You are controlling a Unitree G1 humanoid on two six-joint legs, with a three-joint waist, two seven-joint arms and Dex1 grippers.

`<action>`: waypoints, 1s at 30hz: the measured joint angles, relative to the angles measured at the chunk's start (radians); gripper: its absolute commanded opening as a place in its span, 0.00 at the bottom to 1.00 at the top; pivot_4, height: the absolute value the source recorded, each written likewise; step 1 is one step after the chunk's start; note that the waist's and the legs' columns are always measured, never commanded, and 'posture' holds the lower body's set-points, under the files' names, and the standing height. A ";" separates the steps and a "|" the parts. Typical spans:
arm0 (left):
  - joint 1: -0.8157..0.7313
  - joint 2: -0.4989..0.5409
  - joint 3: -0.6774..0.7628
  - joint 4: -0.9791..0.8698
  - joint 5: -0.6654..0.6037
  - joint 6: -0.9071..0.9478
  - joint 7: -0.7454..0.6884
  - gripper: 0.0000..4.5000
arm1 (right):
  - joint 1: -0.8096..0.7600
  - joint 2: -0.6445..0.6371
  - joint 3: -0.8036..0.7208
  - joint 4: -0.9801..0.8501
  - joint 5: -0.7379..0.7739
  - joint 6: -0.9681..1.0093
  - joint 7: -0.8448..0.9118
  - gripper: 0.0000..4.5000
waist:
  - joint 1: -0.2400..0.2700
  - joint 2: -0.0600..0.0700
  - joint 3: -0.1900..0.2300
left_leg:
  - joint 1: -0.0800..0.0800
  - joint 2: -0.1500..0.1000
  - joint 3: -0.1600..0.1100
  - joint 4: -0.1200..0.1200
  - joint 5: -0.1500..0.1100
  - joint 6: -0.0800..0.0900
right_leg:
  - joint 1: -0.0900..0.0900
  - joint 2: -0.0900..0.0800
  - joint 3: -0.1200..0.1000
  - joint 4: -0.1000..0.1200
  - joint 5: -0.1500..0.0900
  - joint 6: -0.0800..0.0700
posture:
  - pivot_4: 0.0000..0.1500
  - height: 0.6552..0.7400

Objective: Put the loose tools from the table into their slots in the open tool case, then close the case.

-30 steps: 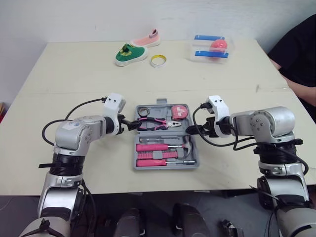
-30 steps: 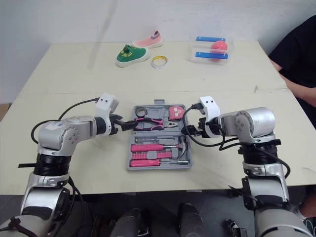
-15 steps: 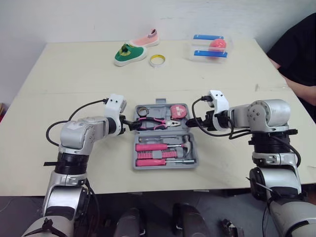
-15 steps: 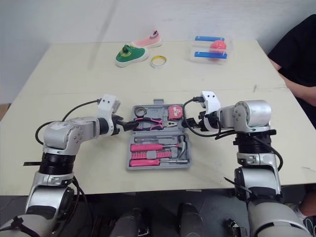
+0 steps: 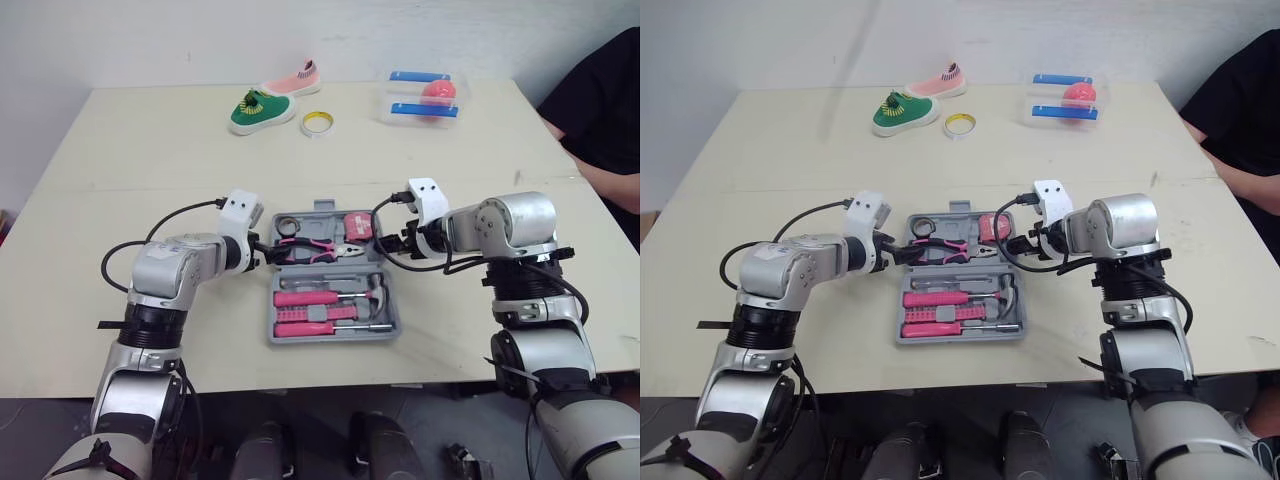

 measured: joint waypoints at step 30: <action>0.251 -0.050 0.032 0.146 0.185 -1.105 -0.146 0.00 | 0.643 0.020 -0.014 -0.263 -0.132 -1.322 0.281 0.00 | 0.002 -0.001 0.000 | 0.001 0.001 0.005 -0.002 -0.001 -0.001 | -0.001 0.004 0.002 -0.009 0.001 0.001 | 1.00 1.00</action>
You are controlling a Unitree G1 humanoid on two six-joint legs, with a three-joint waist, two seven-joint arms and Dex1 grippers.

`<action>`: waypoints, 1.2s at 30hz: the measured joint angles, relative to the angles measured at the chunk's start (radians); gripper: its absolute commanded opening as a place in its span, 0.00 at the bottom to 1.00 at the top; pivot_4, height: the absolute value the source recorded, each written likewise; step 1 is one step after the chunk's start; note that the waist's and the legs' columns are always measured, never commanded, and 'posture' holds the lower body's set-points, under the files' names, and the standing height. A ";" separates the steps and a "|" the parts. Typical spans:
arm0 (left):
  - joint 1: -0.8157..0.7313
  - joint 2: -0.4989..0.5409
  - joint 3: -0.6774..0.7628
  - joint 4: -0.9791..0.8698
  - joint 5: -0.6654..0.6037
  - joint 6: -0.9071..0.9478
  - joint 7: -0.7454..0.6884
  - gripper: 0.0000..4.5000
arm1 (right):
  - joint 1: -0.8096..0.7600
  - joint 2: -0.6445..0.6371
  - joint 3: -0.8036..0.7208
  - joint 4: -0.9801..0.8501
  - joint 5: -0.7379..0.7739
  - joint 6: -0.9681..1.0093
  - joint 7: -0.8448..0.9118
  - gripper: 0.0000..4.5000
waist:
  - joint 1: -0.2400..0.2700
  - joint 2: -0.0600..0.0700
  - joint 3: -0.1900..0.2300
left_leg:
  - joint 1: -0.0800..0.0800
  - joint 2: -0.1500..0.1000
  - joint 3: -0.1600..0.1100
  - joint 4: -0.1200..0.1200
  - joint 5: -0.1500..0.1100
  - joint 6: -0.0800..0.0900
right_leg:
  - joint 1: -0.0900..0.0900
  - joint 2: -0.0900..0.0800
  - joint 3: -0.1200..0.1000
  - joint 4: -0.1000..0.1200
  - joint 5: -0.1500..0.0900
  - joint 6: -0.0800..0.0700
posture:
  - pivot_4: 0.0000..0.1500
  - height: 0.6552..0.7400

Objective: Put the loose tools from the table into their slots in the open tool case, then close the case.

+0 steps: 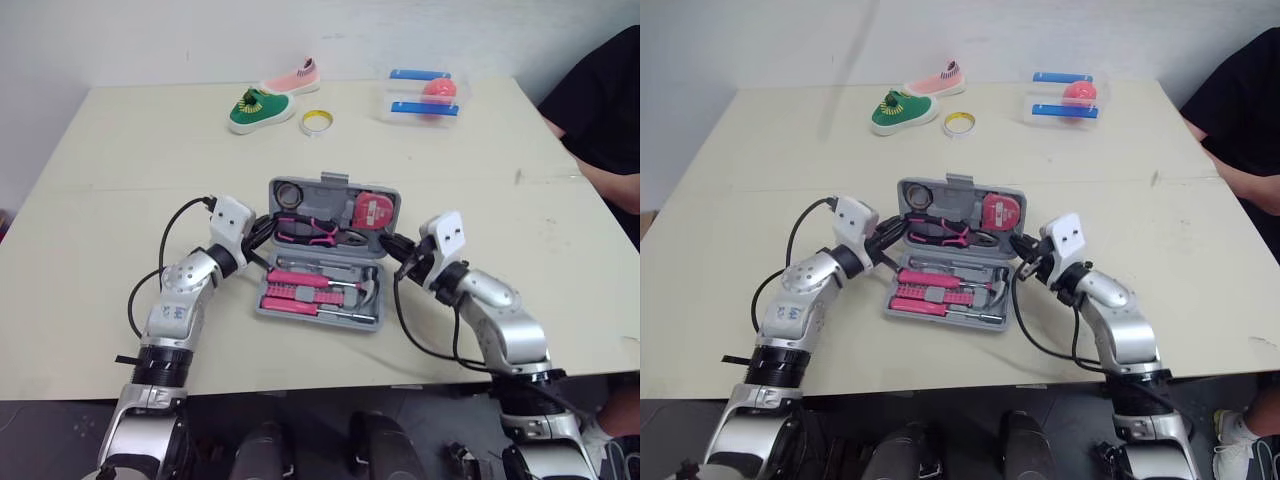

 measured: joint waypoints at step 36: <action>0.380 0.336 0.228 -0.219 -0.251 0.044 -0.246 0.25 | 0.434 -0.540 -0.040 -0.095 0.228 -0.370 0.384 0.11 | 0.023 -0.001 0.000 | 0.017 0.000 -0.011 -0.004 -0.005 0.000 | 0.020 -0.013 -0.004 -0.003 -0.002 -0.005 | 1.00 1.00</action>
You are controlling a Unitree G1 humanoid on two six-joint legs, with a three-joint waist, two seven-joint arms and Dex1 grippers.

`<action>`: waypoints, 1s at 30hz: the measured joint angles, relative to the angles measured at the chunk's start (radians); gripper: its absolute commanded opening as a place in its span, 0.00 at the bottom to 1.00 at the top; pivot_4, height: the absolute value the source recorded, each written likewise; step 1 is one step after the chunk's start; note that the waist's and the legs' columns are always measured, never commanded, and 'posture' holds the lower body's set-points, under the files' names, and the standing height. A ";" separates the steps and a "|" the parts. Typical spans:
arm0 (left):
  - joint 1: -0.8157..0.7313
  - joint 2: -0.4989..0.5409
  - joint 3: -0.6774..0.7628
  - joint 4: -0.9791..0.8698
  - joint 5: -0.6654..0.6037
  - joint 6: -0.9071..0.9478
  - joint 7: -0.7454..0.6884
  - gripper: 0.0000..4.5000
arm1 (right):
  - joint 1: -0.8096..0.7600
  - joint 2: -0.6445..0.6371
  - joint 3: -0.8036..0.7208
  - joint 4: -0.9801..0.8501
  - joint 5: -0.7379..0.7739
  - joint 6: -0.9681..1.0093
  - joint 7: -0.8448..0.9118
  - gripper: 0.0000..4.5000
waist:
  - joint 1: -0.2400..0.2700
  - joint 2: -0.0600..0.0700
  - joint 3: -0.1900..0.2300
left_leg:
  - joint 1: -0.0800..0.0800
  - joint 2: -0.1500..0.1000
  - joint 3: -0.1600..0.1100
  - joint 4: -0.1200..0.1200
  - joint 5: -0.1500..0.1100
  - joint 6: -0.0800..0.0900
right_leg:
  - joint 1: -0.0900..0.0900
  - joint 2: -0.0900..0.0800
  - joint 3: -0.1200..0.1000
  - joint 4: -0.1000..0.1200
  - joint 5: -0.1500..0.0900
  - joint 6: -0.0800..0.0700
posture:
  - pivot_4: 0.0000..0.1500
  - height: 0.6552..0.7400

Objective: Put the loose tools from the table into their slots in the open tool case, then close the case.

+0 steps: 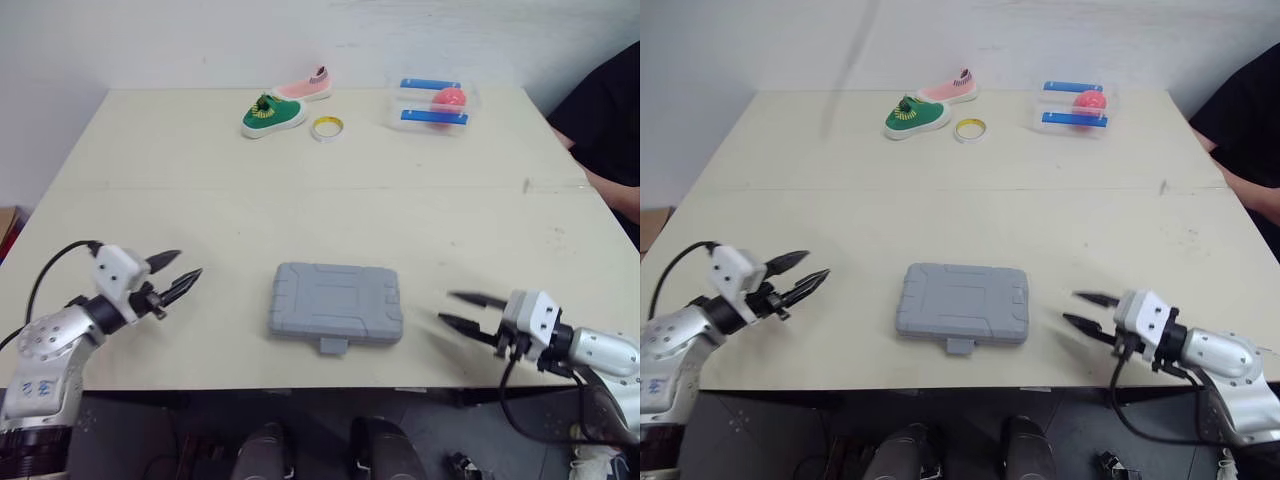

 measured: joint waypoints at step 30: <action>-0.488 -0.183 -0.361 0.496 0.272 -0.074 -0.257 0.01 | -0.072 0.193 0.194 -0.175 -0.196 0.349 -0.028 0.00 | -0.011 -0.008 0.001 | -0.002 0.001 0.001 0.007 0.000 0.001 | -0.001 0.002 -0.006 0.002 0.001 0.002 | 1.00 1.00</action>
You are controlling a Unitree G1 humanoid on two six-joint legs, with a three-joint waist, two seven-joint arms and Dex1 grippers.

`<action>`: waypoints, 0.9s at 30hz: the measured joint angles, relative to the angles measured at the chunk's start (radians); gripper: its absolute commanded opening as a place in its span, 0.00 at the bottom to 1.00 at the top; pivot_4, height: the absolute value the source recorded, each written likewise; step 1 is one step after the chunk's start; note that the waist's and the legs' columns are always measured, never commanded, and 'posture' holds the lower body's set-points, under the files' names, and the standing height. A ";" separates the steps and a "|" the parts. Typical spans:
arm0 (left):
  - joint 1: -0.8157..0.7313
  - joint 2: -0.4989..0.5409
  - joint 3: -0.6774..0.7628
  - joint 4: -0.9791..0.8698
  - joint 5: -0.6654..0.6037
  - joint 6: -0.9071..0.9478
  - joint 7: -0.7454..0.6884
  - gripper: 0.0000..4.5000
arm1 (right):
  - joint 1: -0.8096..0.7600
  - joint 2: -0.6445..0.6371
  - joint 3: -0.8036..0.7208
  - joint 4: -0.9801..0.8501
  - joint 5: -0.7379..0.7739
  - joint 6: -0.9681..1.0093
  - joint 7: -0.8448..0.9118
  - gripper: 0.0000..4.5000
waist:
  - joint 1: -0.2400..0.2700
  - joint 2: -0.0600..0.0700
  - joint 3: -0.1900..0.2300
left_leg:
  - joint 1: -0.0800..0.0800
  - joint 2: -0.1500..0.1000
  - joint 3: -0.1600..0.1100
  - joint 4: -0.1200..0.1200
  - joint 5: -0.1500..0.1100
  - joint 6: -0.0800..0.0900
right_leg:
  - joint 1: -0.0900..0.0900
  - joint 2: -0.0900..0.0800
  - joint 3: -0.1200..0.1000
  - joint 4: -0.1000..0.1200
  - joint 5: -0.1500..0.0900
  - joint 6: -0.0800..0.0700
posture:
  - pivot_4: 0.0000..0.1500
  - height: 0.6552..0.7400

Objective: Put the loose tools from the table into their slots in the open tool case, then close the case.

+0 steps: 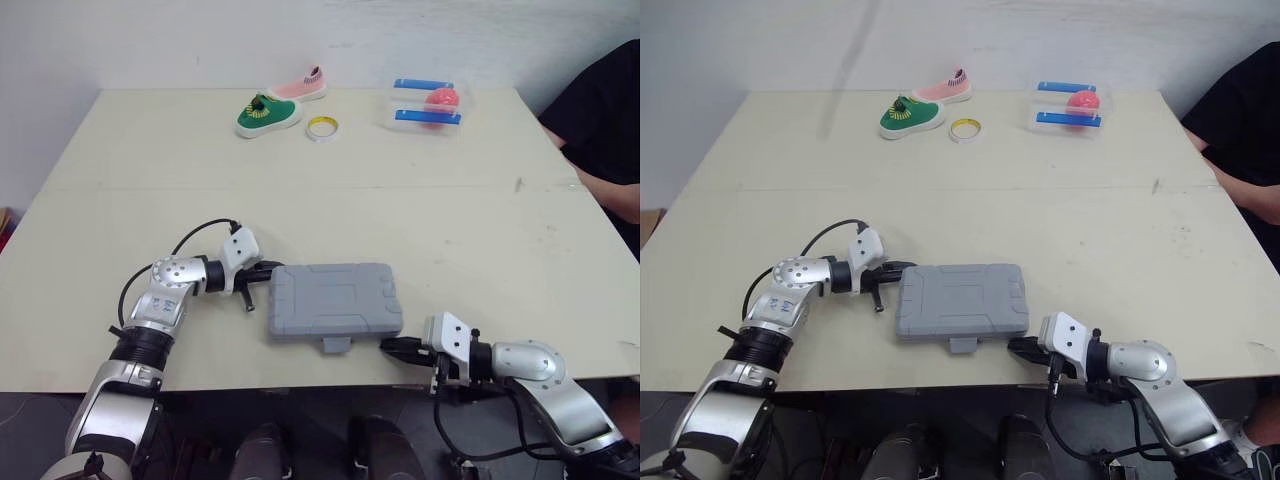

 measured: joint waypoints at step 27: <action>0.411 0.013 0.290 -0.533 -0.176 0.203 0.204 0.01 | -0.327 0.067 -0.003 0.332 -0.122 -0.063 -0.036 0.00 | -0.003 0.000 0.000 | -0.001 -0.001 -0.002 0.000 -0.001 0.001 | 0.001 -0.004 0.005 -0.001 0.000 0.000 | 1.00 1.00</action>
